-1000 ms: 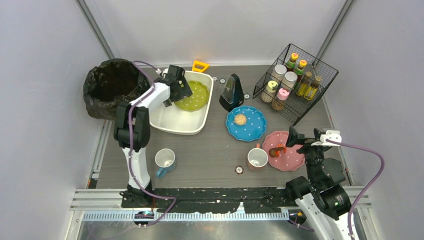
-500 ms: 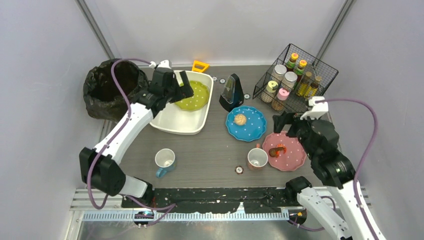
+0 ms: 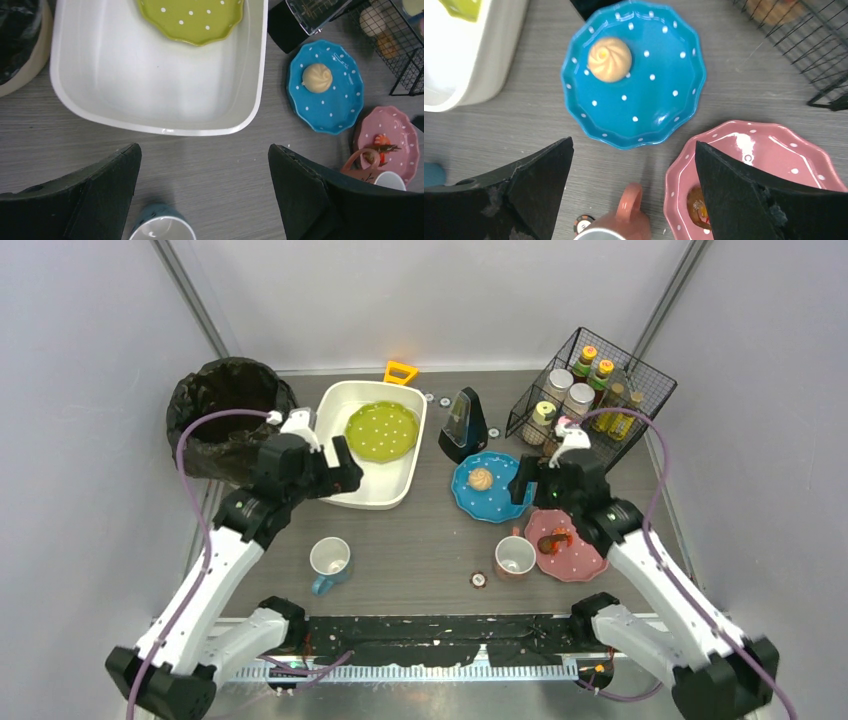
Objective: Clear the kitchen counter
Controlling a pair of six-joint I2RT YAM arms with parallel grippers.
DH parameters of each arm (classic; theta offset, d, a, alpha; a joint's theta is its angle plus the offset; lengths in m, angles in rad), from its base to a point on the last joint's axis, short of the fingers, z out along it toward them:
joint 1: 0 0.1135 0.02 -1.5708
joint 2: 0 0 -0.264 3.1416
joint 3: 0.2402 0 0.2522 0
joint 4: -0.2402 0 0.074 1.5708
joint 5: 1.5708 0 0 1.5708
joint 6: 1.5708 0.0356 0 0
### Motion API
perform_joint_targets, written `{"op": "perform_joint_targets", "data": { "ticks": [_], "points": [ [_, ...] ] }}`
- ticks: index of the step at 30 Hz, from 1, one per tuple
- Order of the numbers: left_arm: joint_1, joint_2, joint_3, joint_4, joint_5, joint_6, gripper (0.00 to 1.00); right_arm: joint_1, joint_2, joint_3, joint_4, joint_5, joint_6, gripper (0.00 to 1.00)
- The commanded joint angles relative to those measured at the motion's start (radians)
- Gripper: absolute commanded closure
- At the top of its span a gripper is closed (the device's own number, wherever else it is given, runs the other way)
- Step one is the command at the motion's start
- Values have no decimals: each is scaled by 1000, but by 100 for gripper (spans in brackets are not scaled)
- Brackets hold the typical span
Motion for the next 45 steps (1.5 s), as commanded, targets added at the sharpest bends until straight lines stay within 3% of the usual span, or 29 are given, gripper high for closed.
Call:
{"op": "perform_joint_targets", "data": {
  "ticks": [1, 3, 9, 14, 23, 28, 36, 45],
  "points": [
    [3, -122, -3, -118, -30, 128, 0, -8, 192, 79, 89, -26, 12, 1],
    [4, -183, -21, -123, -49, 171, 1, -27, 278, 99, 101, -3, 17, 1],
    [4, -320, -159, 6, -185, 235, 0, -107, 498, 119, 182, 53, 64, 22],
    [4, -342, -197, 32, -187, 252, 0, -126, 610, 134, 235, 106, 82, 31],
    [4, -378, -221, 33, -168, 249, 0, -129, 752, 150, 311, 73, 92, 43],
    [4, -384, -228, 36, -171, 251, 0, -128, 771, 121, 346, 2, 105, 52],
    [3, -377, -229, 49, -103, 229, 0, -128, 726, 57, 390, -143, 124, 91],
    [3, -290, -237, 91, 126, -8, 0, -128, 582, 18, 393, -269, 146, 95]
  ]
}}
